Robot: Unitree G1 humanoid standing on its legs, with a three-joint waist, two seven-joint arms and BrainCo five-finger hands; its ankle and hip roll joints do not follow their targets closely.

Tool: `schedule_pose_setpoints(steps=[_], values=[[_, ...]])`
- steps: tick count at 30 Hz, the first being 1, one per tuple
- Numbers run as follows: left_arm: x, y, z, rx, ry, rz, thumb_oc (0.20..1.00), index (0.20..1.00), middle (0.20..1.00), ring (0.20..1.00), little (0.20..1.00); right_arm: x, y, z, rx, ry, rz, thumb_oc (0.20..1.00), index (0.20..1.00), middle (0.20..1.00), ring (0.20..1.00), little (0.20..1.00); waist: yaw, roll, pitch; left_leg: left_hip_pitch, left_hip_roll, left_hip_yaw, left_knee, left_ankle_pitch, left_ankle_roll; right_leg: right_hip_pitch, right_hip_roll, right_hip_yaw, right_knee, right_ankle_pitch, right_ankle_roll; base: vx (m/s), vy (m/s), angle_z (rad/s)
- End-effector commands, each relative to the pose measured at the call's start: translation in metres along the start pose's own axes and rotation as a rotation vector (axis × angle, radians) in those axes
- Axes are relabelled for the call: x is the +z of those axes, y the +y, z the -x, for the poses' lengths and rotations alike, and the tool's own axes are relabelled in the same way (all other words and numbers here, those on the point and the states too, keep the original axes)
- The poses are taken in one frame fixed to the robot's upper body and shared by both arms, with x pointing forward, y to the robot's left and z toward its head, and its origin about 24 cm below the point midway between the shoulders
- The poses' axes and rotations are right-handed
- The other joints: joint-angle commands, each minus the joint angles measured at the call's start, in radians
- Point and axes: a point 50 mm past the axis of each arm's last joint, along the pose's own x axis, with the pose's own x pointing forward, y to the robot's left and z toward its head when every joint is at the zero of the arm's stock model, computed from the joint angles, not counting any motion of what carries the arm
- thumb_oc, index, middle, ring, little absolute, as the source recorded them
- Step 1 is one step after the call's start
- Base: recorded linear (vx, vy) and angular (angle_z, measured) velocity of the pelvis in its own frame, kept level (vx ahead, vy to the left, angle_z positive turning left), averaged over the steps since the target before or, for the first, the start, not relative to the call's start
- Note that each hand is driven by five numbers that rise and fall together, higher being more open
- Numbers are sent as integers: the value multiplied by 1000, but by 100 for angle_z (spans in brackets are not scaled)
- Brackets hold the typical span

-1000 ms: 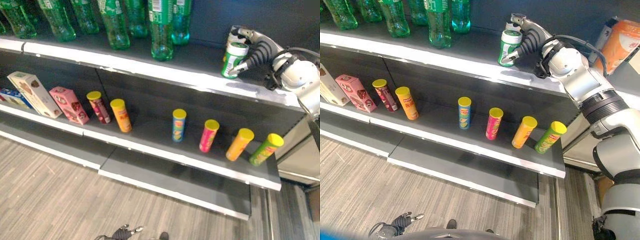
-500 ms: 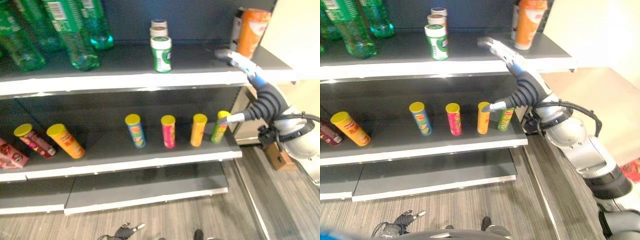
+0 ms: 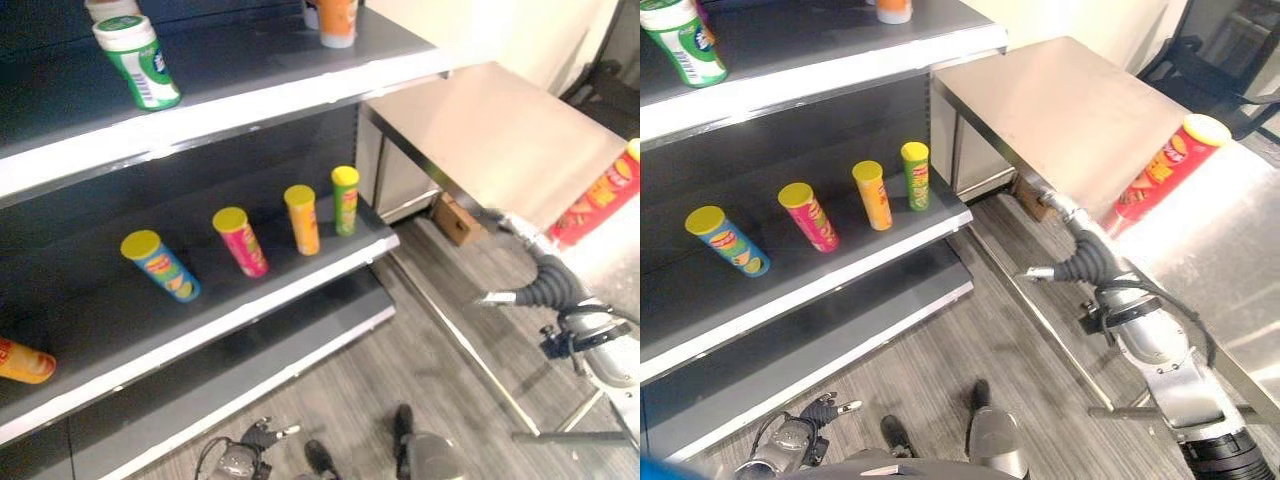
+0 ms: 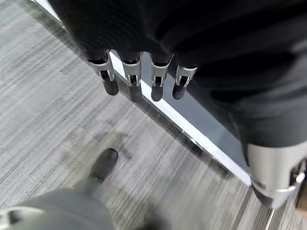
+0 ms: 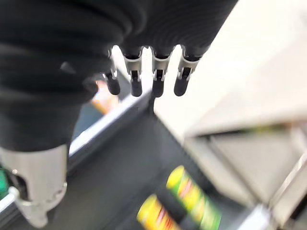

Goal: Put the goods on the table back onto the shelves and tidy them up.

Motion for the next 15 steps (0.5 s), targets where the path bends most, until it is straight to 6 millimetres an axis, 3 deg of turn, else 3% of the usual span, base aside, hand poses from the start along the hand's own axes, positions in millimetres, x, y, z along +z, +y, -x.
schedule_pose_setpoints(steps=[1,5,7,13,15], values=[[7,24,-1,58,-28,-44,1000,1000,1000,1000,1000,5,-30,-9,-183,-60,108,1000,1000,1000,1000,1000,16,-22,-53,85,-59,-21,14,-192,-54,62,-16,12,-24,-21,29,35,-174,-33],[7,27,-1,69,-25,-42,1000,1000,1000,1000,1000,-1,-46,3,-254,-5,172,1000,1000,1000,1000,1000,19,-41,-70,86,-54,-5,14,-186,-66,95,3,26,-133,-18,39,41,-189,-27],[2,27,-1,75,-6,-15,1000,1000,1000,1000,1000,-7,-64,19,-348,54,212,1000,1000,1000,1000,1000,13,-57,-92,103,-34,11,14,-177,-90,113,33,45,-148,-81,34,109,-422,-55],[4,16,-2,44,-4,3,1000,1000,1000,1000,1000,-6,-100,42,-544,85,254,1000,1000,1000,1000,1000,-38,-30,-110,110,29,1,14,-135,-144,135,100,48,-148,-159,-15,45,-301,-7],[-1,13,-1,37,12,18,1000,1000,1000,1000,1000,-15,-107,50,-589,141,257,1000,1000,1000,1000,1000,-44,-17,-113,111,50,4,14,-118,-161,146,119,41,-148,-180,-31,13,-259,15]])
